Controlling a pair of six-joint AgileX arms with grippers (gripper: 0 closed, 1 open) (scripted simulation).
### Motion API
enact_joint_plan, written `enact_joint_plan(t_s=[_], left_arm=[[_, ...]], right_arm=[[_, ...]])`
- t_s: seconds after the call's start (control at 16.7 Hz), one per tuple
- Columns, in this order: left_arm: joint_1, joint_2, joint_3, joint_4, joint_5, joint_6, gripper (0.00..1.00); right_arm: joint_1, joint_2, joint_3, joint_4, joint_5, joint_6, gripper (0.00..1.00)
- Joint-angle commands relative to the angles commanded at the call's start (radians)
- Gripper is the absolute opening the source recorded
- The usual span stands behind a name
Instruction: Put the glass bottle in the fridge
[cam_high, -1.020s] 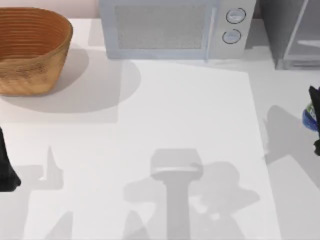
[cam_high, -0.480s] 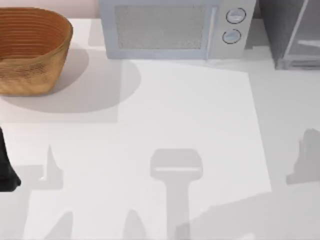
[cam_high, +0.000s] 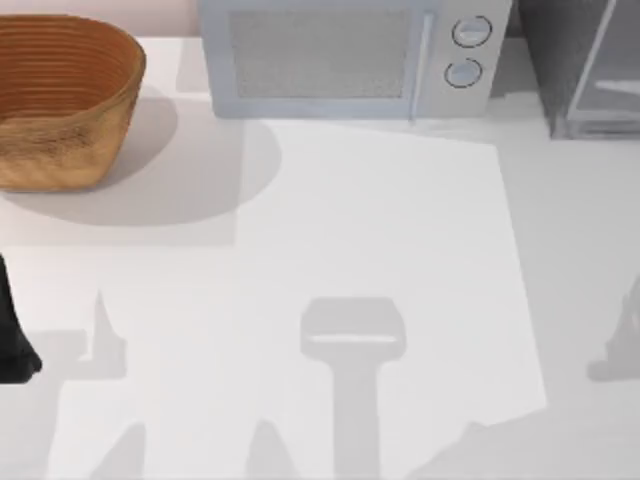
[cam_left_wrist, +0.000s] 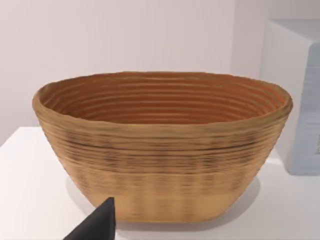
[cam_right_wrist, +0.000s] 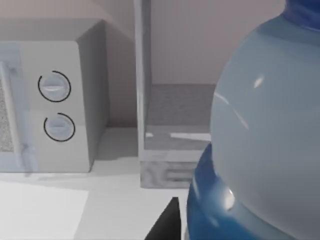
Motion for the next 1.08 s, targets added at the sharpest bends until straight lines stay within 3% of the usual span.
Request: enact_joint_plan(t_s=[0.54, 1.08], left_arm=[[0.0, 0.0, 0.0, 0.0, 0.0, 0.0, 1.0], [0.0, 0.0, 0.0, 0.0, 0.0, 0.0, 1.0]], right_arm=[[-0.01, 0.088, 0.073, 0.078, -0.024, 0.013, 0.01], [-0.106, 0.783, 0.407, 0.455, -0.121, 0.017, 0.01]])
